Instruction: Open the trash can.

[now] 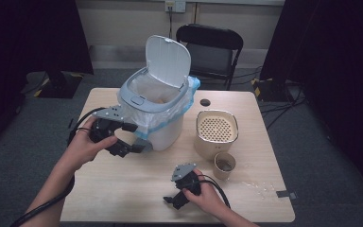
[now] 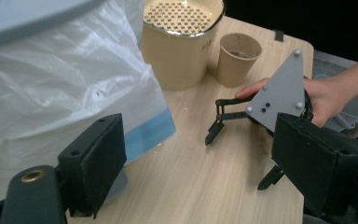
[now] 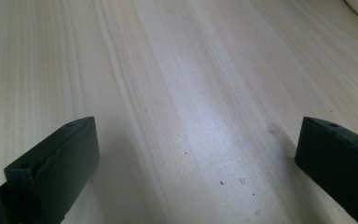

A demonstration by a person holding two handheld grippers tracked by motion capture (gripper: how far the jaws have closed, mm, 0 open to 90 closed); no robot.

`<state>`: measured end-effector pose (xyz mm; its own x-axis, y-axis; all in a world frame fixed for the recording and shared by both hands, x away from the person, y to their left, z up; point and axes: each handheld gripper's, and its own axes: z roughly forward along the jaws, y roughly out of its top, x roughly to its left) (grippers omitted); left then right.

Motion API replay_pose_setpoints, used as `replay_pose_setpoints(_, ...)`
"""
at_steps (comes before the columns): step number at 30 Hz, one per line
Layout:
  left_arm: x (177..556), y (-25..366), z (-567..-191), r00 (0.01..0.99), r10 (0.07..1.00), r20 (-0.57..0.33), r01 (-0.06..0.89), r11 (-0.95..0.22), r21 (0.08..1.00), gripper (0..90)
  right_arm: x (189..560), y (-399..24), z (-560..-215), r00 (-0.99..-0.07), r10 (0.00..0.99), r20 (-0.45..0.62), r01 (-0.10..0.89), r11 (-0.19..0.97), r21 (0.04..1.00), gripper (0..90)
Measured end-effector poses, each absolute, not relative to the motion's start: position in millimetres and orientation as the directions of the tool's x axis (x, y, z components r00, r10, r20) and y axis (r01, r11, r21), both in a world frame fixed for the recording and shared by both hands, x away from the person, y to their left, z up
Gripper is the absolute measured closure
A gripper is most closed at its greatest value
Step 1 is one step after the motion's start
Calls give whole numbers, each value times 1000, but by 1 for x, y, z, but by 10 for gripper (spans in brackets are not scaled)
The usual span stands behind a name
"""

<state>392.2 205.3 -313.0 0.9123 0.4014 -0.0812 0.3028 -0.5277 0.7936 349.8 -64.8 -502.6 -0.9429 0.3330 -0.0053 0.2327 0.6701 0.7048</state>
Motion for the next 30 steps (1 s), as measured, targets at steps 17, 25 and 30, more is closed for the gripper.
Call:
replay_pose_setpoints(17,387,206,-346,913,398,-88,311,-540,782,172,350,-65,-503,-944,331,-5,231,670,705,0)
replay_pose_setpoints(25,383,210,-362,912,398,-99,317,-531,786,172,350,-65,-502,-943,332,-5,232,670,705,0)
replay_pose_setpoints(30,381,211,-373,910,402,-101,323,-535,781,172,350,-65,-502,-944,331,-6,231,671,705,0)
